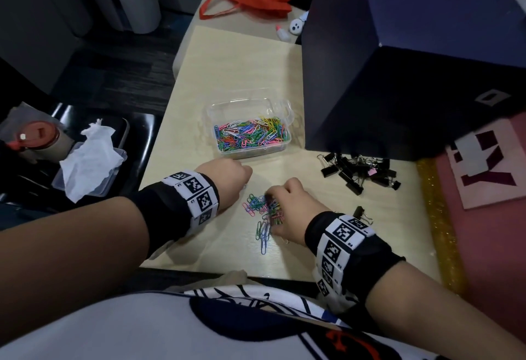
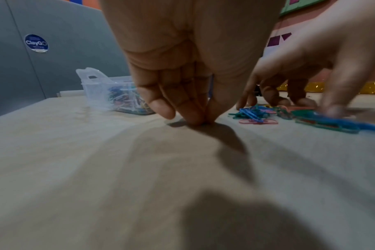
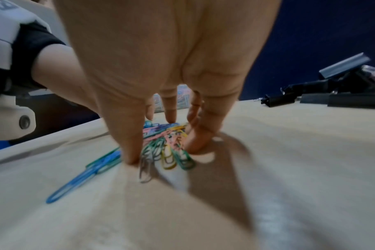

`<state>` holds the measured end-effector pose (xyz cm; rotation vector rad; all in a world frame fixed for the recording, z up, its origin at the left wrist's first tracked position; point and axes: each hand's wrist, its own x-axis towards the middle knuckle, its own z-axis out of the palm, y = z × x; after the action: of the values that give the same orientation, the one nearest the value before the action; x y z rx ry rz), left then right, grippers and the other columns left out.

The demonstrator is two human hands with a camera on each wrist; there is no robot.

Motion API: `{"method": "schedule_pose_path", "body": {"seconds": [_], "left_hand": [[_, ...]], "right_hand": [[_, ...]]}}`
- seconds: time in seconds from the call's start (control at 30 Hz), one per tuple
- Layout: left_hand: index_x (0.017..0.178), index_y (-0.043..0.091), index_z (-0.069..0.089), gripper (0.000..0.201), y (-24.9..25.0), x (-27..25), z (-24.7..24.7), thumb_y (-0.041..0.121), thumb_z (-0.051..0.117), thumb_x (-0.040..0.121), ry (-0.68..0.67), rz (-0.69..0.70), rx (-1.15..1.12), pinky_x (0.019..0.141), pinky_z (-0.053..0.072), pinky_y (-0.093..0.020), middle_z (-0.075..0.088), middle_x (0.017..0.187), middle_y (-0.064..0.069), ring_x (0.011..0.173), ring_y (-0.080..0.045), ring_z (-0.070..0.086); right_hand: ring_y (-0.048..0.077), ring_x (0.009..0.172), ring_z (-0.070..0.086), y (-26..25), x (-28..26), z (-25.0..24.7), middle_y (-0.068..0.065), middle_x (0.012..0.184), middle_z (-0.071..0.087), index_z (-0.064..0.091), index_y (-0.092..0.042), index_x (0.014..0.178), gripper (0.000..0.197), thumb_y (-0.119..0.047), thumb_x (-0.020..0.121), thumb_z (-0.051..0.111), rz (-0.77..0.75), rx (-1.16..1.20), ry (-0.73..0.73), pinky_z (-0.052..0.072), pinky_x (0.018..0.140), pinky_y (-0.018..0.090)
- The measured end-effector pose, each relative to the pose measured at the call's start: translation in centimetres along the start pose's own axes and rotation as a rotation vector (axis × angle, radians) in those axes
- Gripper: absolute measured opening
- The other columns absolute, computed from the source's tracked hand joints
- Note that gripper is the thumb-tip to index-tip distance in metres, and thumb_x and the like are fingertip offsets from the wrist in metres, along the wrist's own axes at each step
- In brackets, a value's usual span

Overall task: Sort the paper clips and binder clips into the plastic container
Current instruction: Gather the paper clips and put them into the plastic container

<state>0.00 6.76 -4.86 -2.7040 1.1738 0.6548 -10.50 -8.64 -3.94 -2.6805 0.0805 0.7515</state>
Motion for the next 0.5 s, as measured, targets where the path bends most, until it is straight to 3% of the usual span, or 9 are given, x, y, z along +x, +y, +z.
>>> {"method": "schedule_pose_path", "body": {"seconds": [0.1, 0.23, 0.5], "left_hand": [[0.100, 0.015, 0.057, 0.014, 0.1, 0.0, 0.0, 0.012, 0.046, 0.091, -0.013, -0.040, 0.042, 0.071, 0.049, -0.035, 0.063, 0.101, -0.009, 0.092, -0.029, 0.060], [0.103, 0.011, 0.060, 0.018, 0.1, 0.0, -0.1, 0.013, 0.046, 0.093, -0.045, -0.050, 0.090, 0.071, 0.047, -0.034, 0.062, 0.103, -0.011, 0.095, -0.030, 0.062], [0.102, 0.013, 0.059, 0.017, -0.4, -0.2, -0.1, 0.019, 0.048, 0.089, -0.097, -0.077, -0.022, 0.078, 0.053, -0.036, 0.060, 0.104, -0.009, 0.094, -0.027, 0.060]], "right_hand": [[0.029, 0.106, 0.053, -0.4, 0.5, 0.2, 0.006, 0.120, 0.039, 0.051, -0.024, 0.128, 0.044, -0.020, 0.086, 0.061, -0.027, 0.043, 0.038, 0.044, 0.095, 0.034], [0.030, 0.104, 0.055, -0.2, 1.1, 0.2, 0.006, 0.118, 0.044, 0.057, -0.021, 0.118, 0.031, -0.011, 0.088, 0.056, -0.021, 0.034, 0.071, 0.045, 0.094, 0.035], [0.027, 0.103, 0.057, 0.3, 2.5, -1.2, 0.008, 0.110, 0.057, 0.064, -0.017, 0.103, 0.015, -0.018, 0.089, 0.057, 0.081, -0.026, 0.118, 0.044, 0.088, 0.030]]}}
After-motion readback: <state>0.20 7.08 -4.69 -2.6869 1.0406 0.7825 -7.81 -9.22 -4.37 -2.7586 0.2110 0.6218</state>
